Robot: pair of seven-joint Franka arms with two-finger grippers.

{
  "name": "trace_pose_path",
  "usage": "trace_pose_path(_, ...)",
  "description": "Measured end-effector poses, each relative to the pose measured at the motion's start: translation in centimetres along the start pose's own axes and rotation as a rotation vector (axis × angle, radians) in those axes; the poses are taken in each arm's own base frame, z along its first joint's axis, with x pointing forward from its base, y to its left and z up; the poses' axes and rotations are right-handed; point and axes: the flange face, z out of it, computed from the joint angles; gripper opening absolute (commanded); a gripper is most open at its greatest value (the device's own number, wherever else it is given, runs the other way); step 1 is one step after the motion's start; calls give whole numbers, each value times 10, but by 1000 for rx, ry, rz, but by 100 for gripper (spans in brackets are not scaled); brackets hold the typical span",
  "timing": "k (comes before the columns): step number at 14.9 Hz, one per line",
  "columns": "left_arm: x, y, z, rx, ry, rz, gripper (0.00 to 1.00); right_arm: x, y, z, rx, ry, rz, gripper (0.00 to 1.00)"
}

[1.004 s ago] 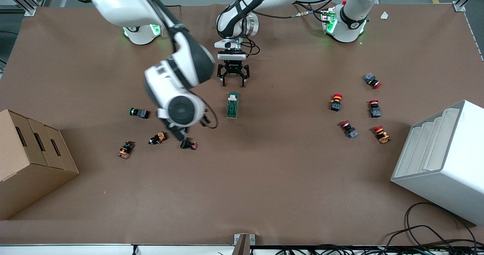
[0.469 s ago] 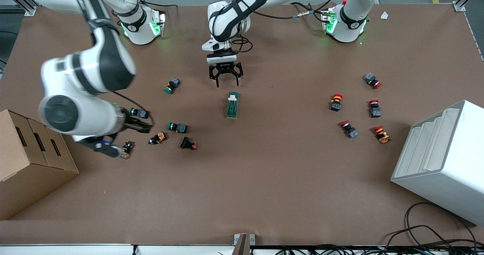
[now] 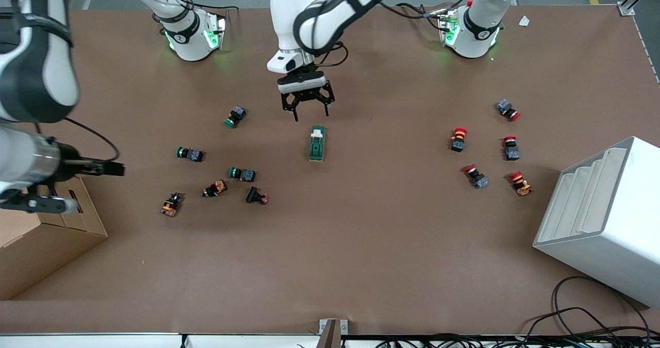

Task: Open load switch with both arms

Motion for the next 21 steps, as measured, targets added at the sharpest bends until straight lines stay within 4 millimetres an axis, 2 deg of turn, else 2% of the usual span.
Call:
trace_pose_path(6,151,-55,1,9,-95,-134,100,-17,32,-37,8,11,4,100)
trace_pose_path(10,235,-111,-6,31,-207,-131,100,-21,56,-47,14,19,-38,100)
trace_pose_path(12,268,-146,-12,42,-254,-107,100,-21,57,-51,14,30,-40,100)
trace_pose_path(16,318,-216,-26,47,-334,-45,100,-24,57,-64,15,52,-44,100)
trace_pose_path(19,359,-287,-35,16,-384,28,100,-33,46,-67,19,9,-66,100)
trace_pose_path(21,380,-337,-42,-10,-425,77,100,-40,39,-72,20,-7,-78,100)
